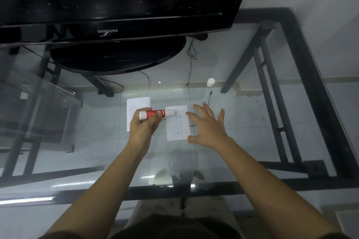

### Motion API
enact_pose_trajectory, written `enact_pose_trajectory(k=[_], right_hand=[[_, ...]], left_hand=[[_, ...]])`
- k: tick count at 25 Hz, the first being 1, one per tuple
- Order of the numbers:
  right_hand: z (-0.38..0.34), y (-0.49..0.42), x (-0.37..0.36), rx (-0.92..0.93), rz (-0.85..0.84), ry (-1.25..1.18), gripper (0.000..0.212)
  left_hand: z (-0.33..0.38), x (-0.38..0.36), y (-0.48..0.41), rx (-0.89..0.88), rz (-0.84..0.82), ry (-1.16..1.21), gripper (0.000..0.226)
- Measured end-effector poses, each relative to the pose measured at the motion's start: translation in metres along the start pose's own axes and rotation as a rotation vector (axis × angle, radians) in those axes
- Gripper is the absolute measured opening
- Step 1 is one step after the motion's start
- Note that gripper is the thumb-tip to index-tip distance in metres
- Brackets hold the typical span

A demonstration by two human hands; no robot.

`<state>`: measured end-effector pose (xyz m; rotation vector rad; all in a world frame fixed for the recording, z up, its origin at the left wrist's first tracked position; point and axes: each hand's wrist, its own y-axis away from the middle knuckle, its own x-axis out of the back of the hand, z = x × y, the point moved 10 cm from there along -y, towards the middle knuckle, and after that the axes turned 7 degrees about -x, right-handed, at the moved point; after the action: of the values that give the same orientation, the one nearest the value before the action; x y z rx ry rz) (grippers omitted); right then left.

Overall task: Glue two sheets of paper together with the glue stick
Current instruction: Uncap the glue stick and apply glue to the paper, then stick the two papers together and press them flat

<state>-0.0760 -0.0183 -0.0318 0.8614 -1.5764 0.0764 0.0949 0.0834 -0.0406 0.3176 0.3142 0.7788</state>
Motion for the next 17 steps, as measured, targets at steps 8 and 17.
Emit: enact_pose_trajectory(k=[8, 17], right_hand=[[0.007, -0.004, -0.004, 0.036, 0.006, -0.186, 0.085], [0.092, -0.020, 0.008, -0.317, 0.178, -0.199, 0.077]], left_hand=[[0.011, -0.019, -0.016, 0.097, -0.072, 0.215, 0.020], [0.057, -0.161, -0.081, -0.217, -0.477, -0.644, 0.040]])
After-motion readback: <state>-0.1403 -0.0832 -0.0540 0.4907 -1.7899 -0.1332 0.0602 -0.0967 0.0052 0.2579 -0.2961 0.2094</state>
